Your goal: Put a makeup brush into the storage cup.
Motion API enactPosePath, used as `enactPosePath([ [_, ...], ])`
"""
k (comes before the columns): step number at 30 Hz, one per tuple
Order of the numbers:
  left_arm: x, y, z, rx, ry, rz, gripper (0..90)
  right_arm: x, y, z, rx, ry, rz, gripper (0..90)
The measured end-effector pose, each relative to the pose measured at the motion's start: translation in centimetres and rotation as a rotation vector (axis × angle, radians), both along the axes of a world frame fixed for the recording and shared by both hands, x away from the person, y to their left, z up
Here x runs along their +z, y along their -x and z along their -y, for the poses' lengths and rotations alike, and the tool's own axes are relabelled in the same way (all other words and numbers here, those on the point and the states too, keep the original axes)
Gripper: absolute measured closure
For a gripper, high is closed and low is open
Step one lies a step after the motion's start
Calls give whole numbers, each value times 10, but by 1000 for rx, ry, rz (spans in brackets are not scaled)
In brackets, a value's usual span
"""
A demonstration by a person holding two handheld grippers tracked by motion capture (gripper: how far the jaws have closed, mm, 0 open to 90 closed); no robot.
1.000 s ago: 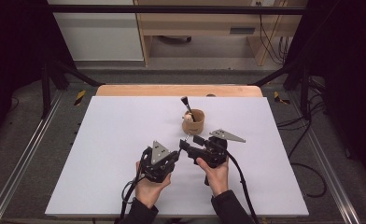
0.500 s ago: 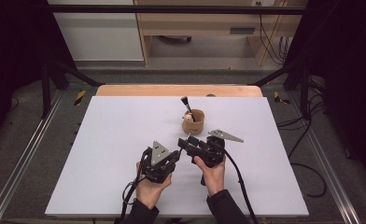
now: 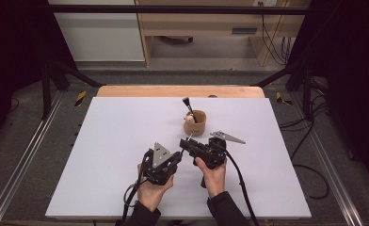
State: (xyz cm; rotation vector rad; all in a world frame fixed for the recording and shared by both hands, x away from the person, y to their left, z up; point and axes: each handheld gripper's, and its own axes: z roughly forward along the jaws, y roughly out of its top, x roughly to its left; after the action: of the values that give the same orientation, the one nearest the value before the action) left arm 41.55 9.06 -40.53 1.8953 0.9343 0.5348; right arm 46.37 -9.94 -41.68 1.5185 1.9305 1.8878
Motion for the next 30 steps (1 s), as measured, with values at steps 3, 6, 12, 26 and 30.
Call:
enactPosePath([
  [3, 0, 0, 1, 0, 9, 2, 854, 0, 0, 0, -2, -12, -5, 711],
  [6, 1, 1, 0, -6, 6, 3, 854, 0, 0, 1, 0, -20, -3, 765],
  [12, 0, 0, 1, -5, 17, 3, 853, 3, 3, 2, 20, -43, 4, 836],
  [26, 4, -4, -2, -34, 11, 3, 715, 6, 6, 4, 26, -32, 59, 854],
  [30, 9, -8, -8, -53, 20, 8, 585, 8, 6, 8, 0, -15, 80, 853],
])
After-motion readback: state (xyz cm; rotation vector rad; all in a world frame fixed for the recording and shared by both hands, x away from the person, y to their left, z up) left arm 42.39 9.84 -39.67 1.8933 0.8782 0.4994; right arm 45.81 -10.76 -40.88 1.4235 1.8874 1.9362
